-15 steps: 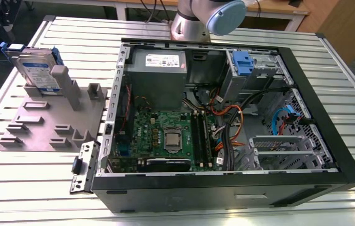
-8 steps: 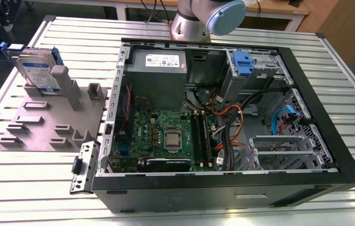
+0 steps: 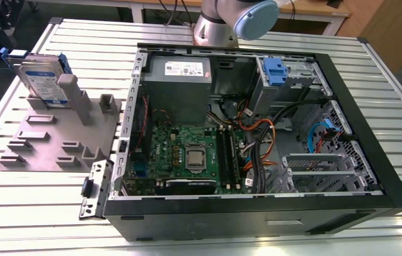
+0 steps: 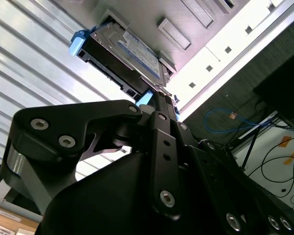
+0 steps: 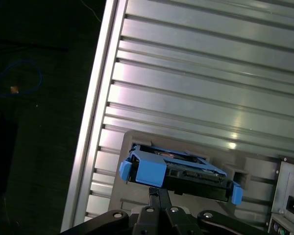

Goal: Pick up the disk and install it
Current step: 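Pick up the disk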

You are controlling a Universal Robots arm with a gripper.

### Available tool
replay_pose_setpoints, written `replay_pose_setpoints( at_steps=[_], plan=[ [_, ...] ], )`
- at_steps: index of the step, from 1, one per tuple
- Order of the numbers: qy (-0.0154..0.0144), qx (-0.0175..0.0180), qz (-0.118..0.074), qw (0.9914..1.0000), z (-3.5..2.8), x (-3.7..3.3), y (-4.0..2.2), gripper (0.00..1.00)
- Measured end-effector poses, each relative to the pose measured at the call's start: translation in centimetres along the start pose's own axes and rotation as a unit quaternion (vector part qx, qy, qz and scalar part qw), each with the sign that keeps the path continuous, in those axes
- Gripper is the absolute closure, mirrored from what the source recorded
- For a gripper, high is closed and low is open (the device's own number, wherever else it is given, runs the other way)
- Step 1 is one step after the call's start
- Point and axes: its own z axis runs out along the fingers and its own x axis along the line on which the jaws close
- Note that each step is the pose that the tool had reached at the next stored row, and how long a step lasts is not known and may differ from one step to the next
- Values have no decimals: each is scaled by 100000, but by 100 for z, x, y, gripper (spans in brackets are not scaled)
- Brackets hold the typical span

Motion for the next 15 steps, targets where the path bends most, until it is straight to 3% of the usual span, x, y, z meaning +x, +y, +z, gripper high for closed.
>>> replay_pose_setpoints(
  at_steps=[15],
  plan=[
    [14, -16, -1425, 99990, 0, 0, 0, 89]
  ],
)
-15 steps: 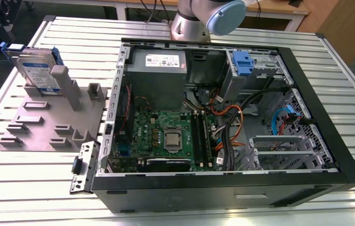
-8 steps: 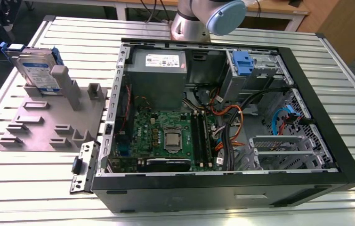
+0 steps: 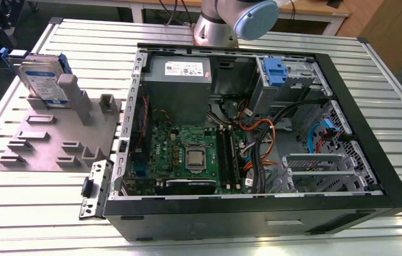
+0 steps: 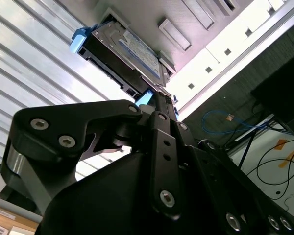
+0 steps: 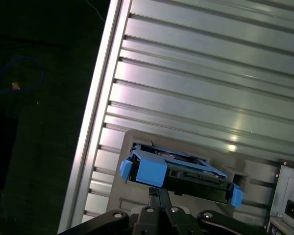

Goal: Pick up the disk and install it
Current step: 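Pick up the disk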

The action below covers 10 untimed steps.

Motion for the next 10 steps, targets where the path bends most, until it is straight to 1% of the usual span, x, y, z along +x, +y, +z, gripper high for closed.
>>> replay_pose_setpoints(
  at_steps=[10],
  plan=[
    [0, -6, -390, 99999, 0, 0, 0, 89]
  ],
)
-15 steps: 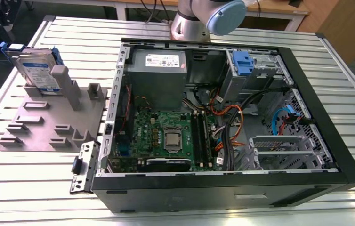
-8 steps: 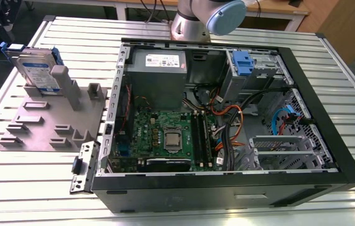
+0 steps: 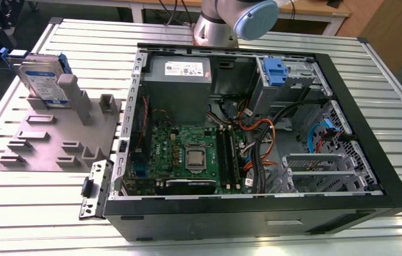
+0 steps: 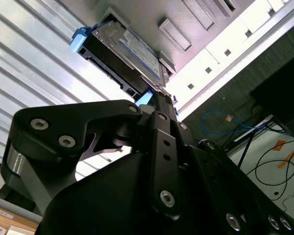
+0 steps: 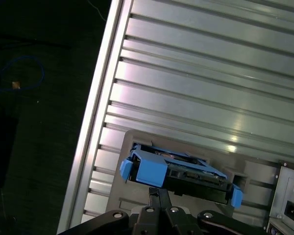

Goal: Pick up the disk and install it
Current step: 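Pick up the disk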

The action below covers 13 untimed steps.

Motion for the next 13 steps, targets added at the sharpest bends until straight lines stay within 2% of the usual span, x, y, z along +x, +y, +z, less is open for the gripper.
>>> replay_pose_setpoints(
  at_steps=[13],
  plan=[
    [8, -7, -605, 99998, 0, 0, 0, 89]
  ],
)
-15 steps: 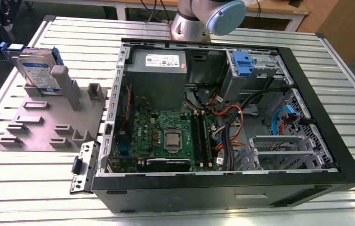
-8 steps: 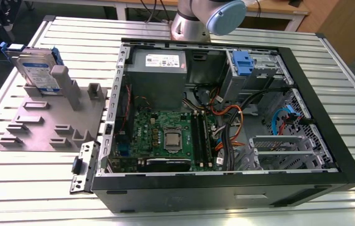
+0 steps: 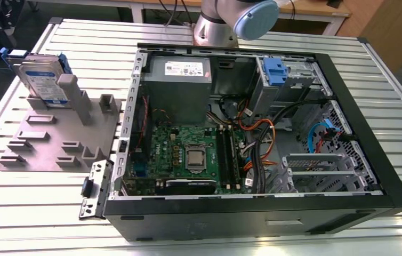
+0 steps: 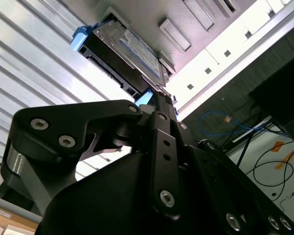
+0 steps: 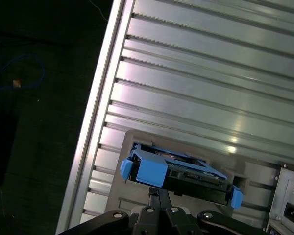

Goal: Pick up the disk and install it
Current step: 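Pick up the disk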

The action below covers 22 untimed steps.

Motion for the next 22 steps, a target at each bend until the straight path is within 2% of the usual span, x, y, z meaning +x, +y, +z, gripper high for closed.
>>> replay_pose_setpoints(
  at_steps=[15, 22],
  plan=[
    [19, -28, -2097, 99978, 0, 0, 0, 89],
    [34, -52, -3973, 99921, 0, 0, 0, 89]
  ],
)
